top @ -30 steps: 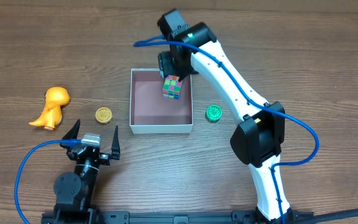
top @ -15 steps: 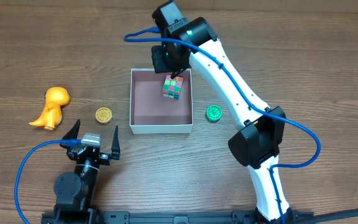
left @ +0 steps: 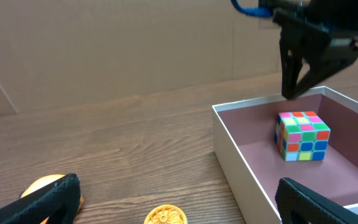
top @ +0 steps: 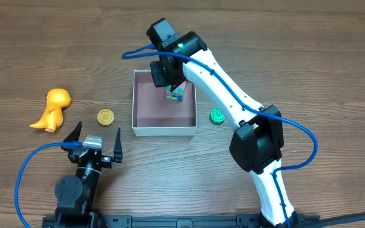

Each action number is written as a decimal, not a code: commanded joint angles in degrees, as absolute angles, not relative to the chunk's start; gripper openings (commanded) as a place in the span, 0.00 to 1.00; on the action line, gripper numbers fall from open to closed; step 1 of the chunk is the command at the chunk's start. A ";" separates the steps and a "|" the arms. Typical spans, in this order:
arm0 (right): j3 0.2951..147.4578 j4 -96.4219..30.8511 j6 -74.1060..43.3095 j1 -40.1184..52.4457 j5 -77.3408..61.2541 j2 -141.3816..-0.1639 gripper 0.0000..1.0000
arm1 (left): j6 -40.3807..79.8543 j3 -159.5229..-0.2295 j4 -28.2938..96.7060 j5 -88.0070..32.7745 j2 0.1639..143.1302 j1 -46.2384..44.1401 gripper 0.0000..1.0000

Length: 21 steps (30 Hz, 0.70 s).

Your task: Pack container

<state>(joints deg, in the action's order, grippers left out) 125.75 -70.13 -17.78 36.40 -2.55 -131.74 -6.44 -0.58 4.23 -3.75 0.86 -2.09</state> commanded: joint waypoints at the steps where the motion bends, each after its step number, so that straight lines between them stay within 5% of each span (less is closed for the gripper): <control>1: 123.61 -68.47 -17.87 36.32 -4.05 -131.83 0.04 | -7.31 -0.27 4.16 -3.18 0.36 -1.52 1.00; 21: 115.46 -59.92 -18.06 36.32 -4.82 -131.92 0.08 | -7.31 -0.27 4.16 -3.18 0.36 -1.52 1.00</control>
<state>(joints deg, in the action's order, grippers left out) 115.94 -60.75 -17.98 36.40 -4.51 -131.76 -6.44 -0.58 4.23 -3.75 0.86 -2.09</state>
